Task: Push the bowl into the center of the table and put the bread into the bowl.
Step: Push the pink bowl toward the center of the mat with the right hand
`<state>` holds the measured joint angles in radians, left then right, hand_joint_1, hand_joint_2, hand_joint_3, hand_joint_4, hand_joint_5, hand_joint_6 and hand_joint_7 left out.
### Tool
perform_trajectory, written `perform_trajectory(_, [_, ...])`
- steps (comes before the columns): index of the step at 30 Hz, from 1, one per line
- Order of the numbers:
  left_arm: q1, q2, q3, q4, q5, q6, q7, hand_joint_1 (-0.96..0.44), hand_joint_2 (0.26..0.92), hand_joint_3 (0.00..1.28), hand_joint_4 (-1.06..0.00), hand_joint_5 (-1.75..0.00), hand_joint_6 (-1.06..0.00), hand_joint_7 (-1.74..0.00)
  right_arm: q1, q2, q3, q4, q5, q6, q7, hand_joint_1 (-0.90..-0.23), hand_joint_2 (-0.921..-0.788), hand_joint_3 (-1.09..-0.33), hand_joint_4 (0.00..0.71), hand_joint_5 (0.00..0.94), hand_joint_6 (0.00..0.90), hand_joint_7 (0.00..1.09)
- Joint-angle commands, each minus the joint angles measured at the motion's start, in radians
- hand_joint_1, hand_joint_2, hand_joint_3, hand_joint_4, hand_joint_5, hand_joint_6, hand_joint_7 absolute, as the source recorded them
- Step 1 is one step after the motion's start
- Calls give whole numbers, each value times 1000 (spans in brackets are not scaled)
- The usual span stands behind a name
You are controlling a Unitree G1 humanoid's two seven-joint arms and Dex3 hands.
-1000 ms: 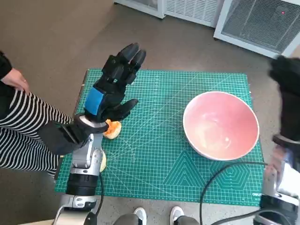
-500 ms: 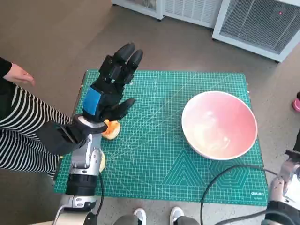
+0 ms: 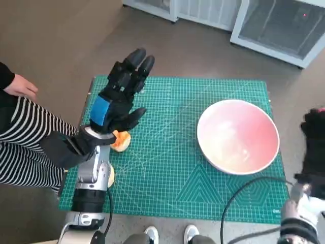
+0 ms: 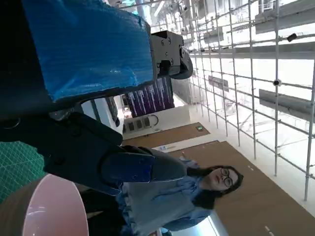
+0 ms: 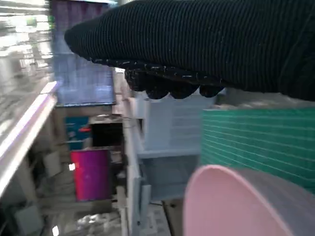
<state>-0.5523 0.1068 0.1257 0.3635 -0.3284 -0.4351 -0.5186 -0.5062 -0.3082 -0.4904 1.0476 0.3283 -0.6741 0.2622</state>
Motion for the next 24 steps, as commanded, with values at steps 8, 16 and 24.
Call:
perform_trajectory(8, [7,13,4,-34,-6,4,-1,-554,921,286,-137,-2,1,-453,-71,54,29,142,-11,80,1,-584,-921,-782,68,2,50,346])
perform_trajectory(16, [23,28,12,-53,-8,7,-4,-559,921,282,-137,-2,1,-450,-114,88,57,167,-30,114,9,-600,-921,-801,59,0,46,330])
perform_trajectory(24, [39,40,18,-67,-11,4,-3,-562,921,276,-128,0,1,-436,-151,118,101,176,-56,138,2,-601,-921,-813,70,6,55,327])
